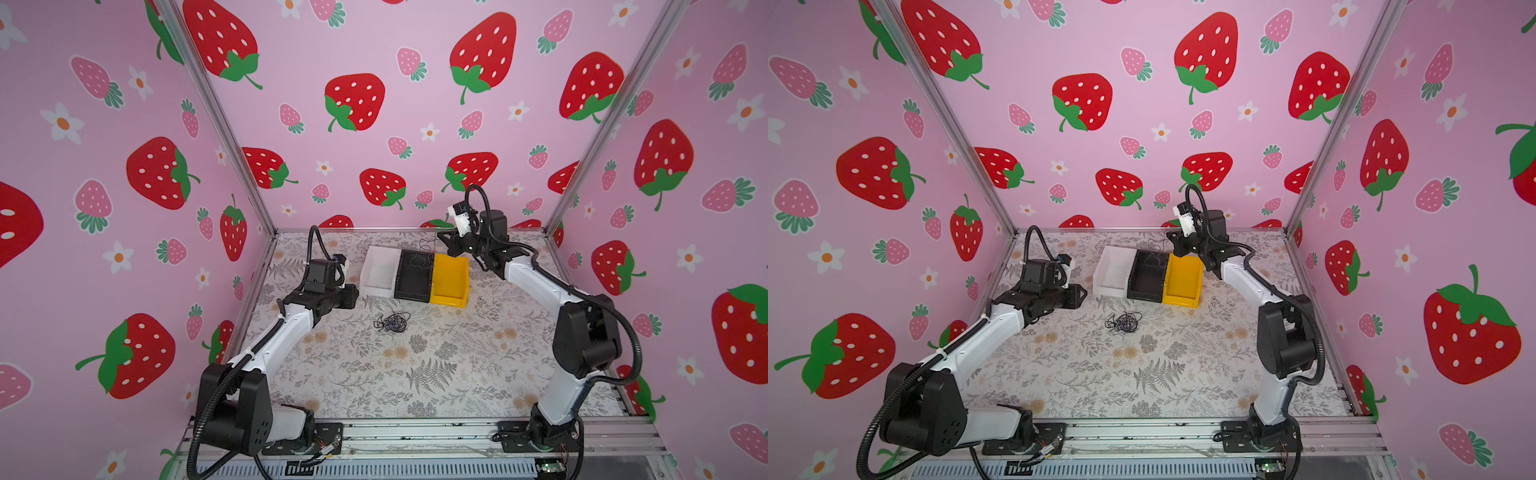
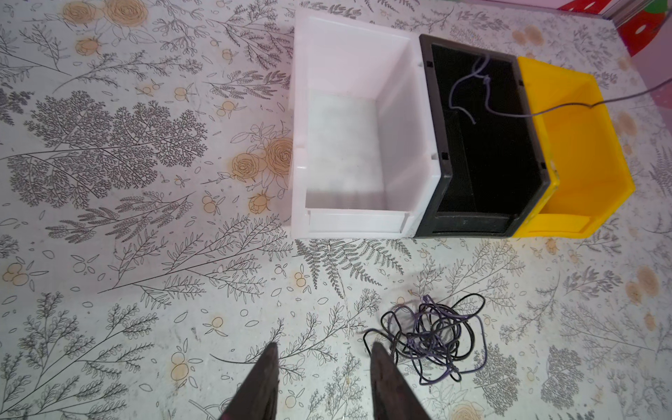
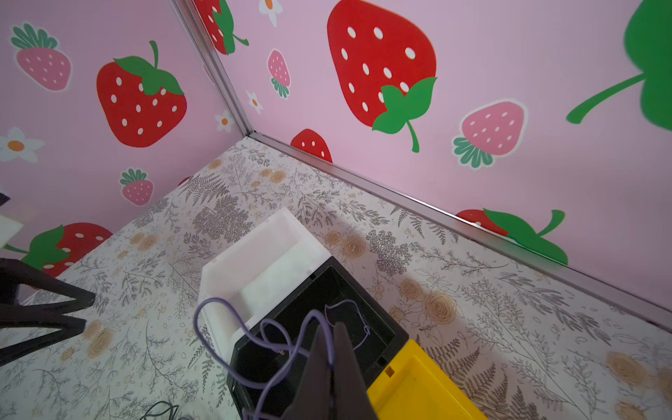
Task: Untangle and sort cables by color
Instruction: Place the cable in the container.
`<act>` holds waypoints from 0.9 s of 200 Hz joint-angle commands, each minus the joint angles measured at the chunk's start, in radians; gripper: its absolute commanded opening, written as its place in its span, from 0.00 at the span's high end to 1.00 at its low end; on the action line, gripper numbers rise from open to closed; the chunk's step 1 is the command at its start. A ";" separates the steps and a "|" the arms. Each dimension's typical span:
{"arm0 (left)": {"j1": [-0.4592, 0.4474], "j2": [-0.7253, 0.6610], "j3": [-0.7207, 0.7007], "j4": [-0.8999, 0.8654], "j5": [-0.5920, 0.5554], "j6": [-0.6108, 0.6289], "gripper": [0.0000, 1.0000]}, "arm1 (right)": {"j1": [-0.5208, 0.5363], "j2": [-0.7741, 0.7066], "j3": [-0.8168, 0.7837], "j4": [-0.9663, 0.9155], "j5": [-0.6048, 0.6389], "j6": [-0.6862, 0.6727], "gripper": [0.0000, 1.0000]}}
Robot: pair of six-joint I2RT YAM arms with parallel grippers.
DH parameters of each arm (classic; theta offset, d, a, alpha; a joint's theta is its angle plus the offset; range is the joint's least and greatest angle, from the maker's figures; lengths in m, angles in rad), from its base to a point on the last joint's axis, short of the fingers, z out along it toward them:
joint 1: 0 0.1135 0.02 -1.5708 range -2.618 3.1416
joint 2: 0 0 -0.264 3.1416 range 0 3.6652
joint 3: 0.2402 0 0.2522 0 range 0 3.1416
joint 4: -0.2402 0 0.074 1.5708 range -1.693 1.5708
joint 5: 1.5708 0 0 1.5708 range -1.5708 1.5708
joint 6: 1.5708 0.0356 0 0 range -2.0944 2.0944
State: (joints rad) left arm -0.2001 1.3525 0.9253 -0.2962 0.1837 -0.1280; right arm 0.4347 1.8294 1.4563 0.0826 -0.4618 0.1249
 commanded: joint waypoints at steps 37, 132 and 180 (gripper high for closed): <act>0.005 -0.007 -0.008 0.005 0.019 0.024 0.57 | 0.063 0.103 0.065 0.011 0.050 -0.047 1.00; -0.004 0.071 0.023 -0.045 0.125 0.022 0.57 | 0.153 0.260 0.180 -0.191 0.379 -0.194 0.75; -0.038 0.163 0.078 -0.119 0.168 0.030 0.57 | 0.154 0.151 0.156 -0.198 0.404 -0.220 0.43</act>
State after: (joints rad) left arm -0.2192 1.4887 0.9466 -0.3538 0.3073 -0.1204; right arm 0.5846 2.0758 1.6154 -0.0925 -0.0952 -0.0525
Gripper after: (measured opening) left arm 0.434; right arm 0.546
